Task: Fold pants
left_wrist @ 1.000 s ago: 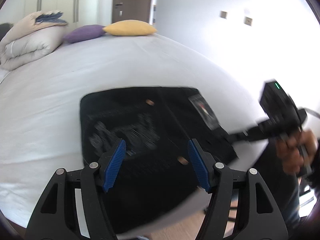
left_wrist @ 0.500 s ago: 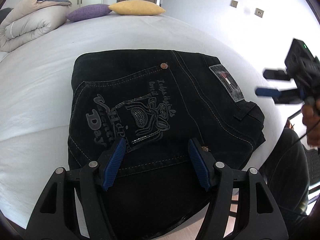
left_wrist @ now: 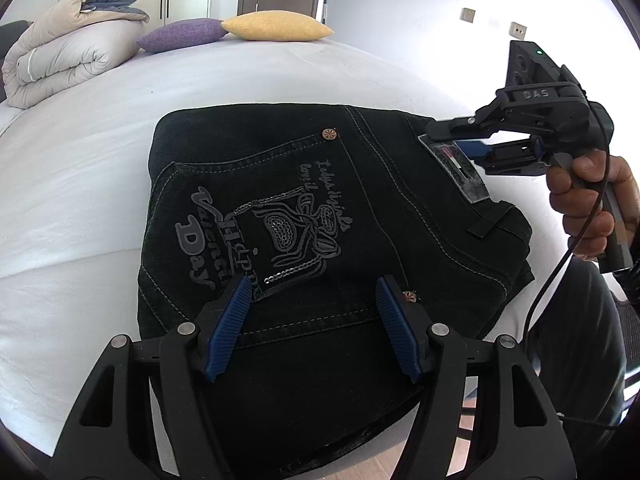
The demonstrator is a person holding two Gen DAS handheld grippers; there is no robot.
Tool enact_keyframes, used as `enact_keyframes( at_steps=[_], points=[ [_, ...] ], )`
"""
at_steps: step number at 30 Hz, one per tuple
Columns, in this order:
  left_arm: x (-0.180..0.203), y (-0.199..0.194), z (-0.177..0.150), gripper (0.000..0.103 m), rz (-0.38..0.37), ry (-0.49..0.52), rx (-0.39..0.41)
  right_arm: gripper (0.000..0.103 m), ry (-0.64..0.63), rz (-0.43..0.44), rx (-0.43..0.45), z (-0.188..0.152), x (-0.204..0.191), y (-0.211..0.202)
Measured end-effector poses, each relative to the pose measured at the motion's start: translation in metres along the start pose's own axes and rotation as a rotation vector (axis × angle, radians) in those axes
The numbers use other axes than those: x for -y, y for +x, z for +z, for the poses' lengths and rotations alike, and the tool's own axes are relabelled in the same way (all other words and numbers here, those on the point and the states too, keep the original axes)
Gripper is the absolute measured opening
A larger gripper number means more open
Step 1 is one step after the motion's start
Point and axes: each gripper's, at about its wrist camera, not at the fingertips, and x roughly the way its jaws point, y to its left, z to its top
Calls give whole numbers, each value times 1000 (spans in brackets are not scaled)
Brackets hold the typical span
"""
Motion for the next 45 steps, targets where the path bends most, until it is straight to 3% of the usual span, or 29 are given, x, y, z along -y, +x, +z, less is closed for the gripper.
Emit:
enact_keyframes(
  at_steps=[2,8,11,13,21,26,31,35,37,39,41,45],
  points=[
    [-1,0,-1,64,-3,-1,0,29,7,-11,-26,2,1,8],
    [-2,-1,-2,64,-5,-3,-1,29,138,78,-34,16,24,26],
    [-3,0,-2,64,-8,-6,0,28,105,70,-33,16,18,27],
    [-3,1,-2,64,-9,-9,0,9,75,84,-32,16,13,25],
    [-3,2,1,64,-2,-14,-8,8,-70,-18,44,17,-20,19],
    [2,4,10,64,21,-2,-31,7,-104,17,122,22,-37,6],
    [4,8,15,64,27,3,-55,7,-136,64,139,25,-55,1],
    [4,8,8,64,22,36,-80,8,16,105,121,5,-23,1],
    [8,8,3,64,32,71,-81,8,94,55,95,-7,0,7],
    [12,7,-1,64,55,108,-75,11,169,53,93,-16,28,12],
    [10,6,-2,64,51,91,-74,14,157,73,108,-18,26,9],
    [8,7,-5,64,40,83,-65,42,157,79,101,-20,18,-8]
  ],
)
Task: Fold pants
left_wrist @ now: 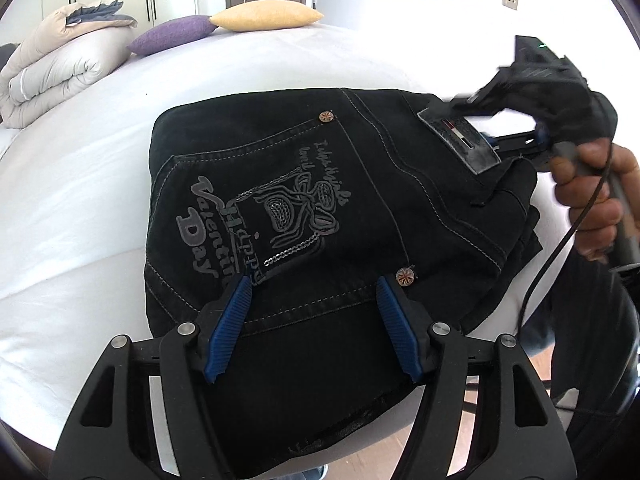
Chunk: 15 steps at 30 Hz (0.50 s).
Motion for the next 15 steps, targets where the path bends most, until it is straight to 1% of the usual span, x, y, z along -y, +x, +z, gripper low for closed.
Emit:
enact_keyframes(
  at_steps=[1,2,4,6,9,10,11,12,13,14,15],
  points=[
    [-1,0,0,64,0,-3,0,50,-14,-19,32,-1,-3,-11],
    [0,0,0,64,1,-3,-1,53,-23,-38,62,-1,-4,-21],
    [0,0,-1,64,1,-3,1,53,-22,-1,87,4,-2,-32],
    [-2,-1,-2,64,0,-8,4,53,-29,2,82,16,-3,-33],
    [0,-2,-4,64,1,-10,4,53,-43,41,48,34,-2,-21],
    [1,-2,-3,64,0,-10,4,53,-22,57,23,40,2,-16],
    [2,-2,-3,64,-1,-10,3,52,16,68,-29,47,9,-4],
    [2,-2,-3,64,-2,-9,2,47,29,53,-53,50,12,1],
    [2,-3,-3,64,-2,-9,2,45,44,14,-89,53,16,9],
    [1,-3,-3,64,-3,-10,2,45,55,26,-98,53,20,10],
    [0,-4,-3,64,-4,-11,3,45,66,60,-102,53,21,10]
  ],
)
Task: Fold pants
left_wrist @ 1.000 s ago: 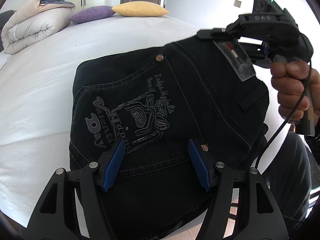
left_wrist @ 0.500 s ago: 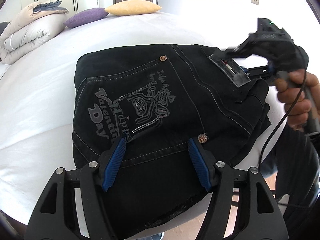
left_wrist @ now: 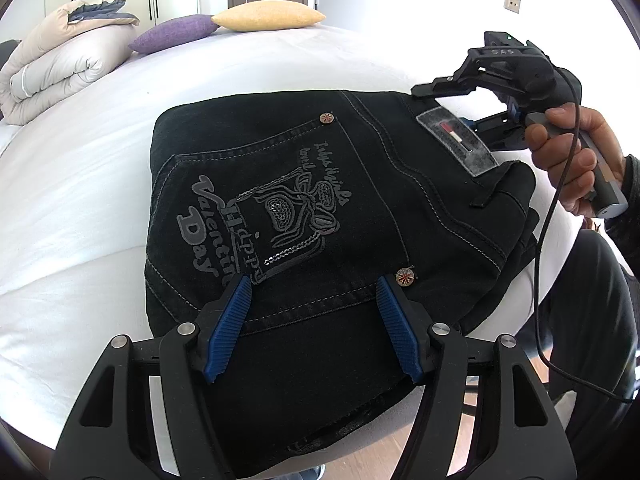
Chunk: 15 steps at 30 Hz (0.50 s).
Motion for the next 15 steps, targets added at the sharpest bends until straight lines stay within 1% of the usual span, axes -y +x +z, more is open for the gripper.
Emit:
enact_keyframes(
  at_steps=[2,4,6,9,10,11,12,15],
  points=[
    [0,-1,0,64,0,-1,1,45,15,41,-10,0,2,2],
    [0,0,1,64,1,0,-1,45,25,49,-27,0,3,7],
    [1,-1,1,64,2,-1,-2,43,16,20,-46,2,2,16],
    [2,-2,1,64,3,-1,-5,45,-20,-1,-57,8,-6,25],
    [2,-2,1,64,3,0,-7,44,-45,-6,-68,10,-12,29],
    [3,-2,2,64,3,0,-9,38,-66,-8,-78,9,-17,32],
    [3,-1,3,64,4,-2,-11,27,-88,-19,-89,7,-21,34],
    [3,0,6,64,9,-9,-14,19,-214,-97,-54,2,-45,34]
  ],
)
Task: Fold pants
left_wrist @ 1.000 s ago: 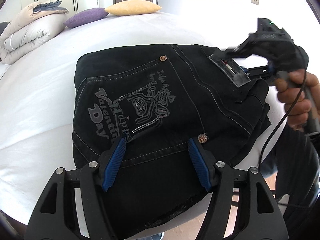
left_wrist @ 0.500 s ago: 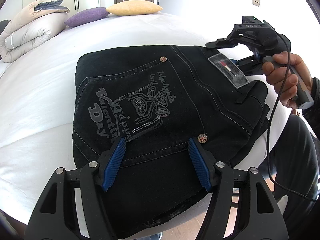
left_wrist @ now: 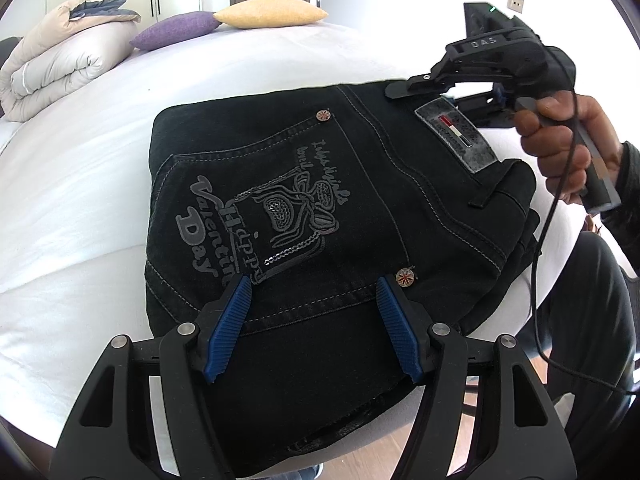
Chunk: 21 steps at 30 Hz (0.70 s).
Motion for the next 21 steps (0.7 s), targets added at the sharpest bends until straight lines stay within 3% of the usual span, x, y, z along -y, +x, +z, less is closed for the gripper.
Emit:
enact_keyframes(
  at_steps=[4,11,16,18,21],
  points=[
    [4,-1,4,64,25,2,2,11,-95,-52,57,-7,-16,-10],
    [9,3,21,64,35,-4,-24,9,-129,-5,136,1,-32,-22],
    [14,9,18,66,38,26,3,8,18,-36,134,-7,22,-6],
    [14,9,11,67,32,31,29,6,124,67,123,-17,54,-2],
    [8,5,9,67,7,5,46,28,112,25,99,-17,41,-15]
  ],
)
